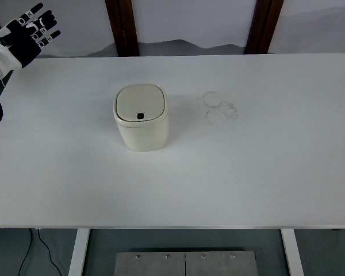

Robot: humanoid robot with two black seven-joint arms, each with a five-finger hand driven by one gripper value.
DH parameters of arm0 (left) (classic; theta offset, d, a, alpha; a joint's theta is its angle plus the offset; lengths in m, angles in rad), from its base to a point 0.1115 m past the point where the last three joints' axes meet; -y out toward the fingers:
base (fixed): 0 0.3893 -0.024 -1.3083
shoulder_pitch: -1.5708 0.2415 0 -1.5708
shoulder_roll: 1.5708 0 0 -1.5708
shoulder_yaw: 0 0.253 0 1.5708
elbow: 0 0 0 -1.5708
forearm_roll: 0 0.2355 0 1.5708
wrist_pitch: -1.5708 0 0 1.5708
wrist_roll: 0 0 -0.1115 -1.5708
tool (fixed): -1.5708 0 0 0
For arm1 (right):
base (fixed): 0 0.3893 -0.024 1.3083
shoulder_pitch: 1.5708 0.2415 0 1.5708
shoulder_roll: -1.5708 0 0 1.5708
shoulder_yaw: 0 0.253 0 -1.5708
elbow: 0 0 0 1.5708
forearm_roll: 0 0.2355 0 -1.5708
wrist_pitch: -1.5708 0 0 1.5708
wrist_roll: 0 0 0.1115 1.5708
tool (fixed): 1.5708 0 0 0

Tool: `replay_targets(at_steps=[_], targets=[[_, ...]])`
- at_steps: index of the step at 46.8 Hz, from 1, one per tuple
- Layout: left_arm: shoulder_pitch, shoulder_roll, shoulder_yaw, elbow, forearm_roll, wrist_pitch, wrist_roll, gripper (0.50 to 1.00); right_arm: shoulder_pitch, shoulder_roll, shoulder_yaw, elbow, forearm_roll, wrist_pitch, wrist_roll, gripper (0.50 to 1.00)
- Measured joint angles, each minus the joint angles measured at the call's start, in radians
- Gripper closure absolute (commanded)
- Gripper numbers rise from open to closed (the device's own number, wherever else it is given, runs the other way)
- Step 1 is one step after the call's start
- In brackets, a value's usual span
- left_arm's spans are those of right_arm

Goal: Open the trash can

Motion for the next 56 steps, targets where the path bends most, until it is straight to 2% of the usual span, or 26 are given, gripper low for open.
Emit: replay_targets(at_steps=[29, 56], targets=[[0.012, -0.005, 0.001, 0.0, 0.001, 0.0, -0.003, 0.5, 0.0, 0.0, 0.0, 0.0, -0.001, 0.0, 0.0, 0.505], [0.001, -0.005, 0.0, -0.003, 0.001, 0.032, 0.0, 0.5, 0.0, 0.0, 0.0, 0.0, -0.003, 0.001, 0.0, 0.505]])
